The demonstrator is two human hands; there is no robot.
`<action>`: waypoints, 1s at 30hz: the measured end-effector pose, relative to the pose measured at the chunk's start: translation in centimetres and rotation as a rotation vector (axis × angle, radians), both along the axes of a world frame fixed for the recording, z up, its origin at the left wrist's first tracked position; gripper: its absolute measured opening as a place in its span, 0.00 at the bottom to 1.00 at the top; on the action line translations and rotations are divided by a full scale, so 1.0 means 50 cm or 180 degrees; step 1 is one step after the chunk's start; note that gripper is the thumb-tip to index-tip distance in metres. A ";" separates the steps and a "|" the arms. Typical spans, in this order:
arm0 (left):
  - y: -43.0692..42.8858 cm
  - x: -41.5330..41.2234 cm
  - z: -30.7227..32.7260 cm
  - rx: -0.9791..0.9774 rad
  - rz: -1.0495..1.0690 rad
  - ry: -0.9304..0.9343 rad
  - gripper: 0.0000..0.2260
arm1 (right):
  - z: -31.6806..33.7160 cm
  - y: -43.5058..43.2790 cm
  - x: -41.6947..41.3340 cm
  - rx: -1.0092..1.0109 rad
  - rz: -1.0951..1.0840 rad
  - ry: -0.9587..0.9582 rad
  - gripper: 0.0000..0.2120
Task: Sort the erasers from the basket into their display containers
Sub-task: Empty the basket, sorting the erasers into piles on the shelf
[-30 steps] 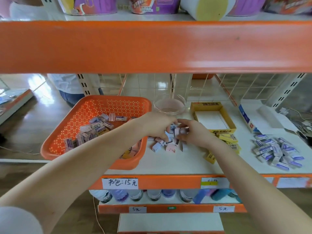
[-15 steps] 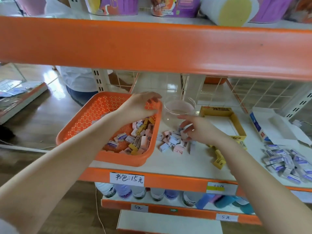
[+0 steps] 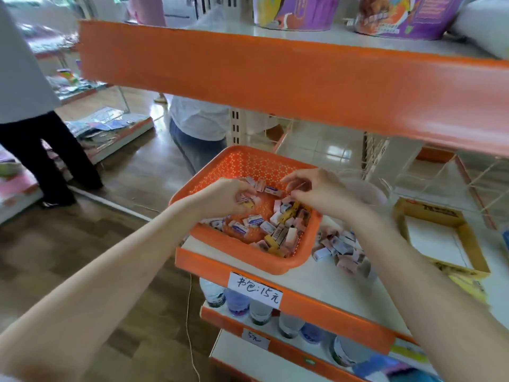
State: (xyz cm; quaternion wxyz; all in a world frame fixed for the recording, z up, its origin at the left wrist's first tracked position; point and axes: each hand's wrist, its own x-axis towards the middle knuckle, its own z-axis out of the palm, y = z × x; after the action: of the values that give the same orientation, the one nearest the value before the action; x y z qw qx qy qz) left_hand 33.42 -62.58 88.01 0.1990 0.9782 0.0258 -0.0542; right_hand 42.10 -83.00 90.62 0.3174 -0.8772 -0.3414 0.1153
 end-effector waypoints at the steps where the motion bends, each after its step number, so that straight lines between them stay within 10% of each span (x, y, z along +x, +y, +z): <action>1: 0.002 -0.005 -0.007 0.0106 -0.0010 0.0125 0.19 | -0.007 0.012 0.006 -0.0139 0.0050 -0.0084 0.14; 16: -0.001 0.000 -0.041 0.0781 0.0013 0.0938 0.18 | -0.073 0.154 -0.002 -0.1827 0.1223 -0.0428 0.14; 30: 0.015 -0.009 0.002 0.0528 -0.0195 0.0222 0.12 | -0.046 0.127 0.017 -0.1508 0.0864 -0.0908 0.08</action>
State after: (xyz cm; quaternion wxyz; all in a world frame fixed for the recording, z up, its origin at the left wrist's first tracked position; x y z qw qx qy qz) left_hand 32.98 -61.83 88.10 0.1145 0.9891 0.0072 -0.0920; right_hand 42.96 -76.63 88.30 0.0346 -0.8805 -0.4602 0.1086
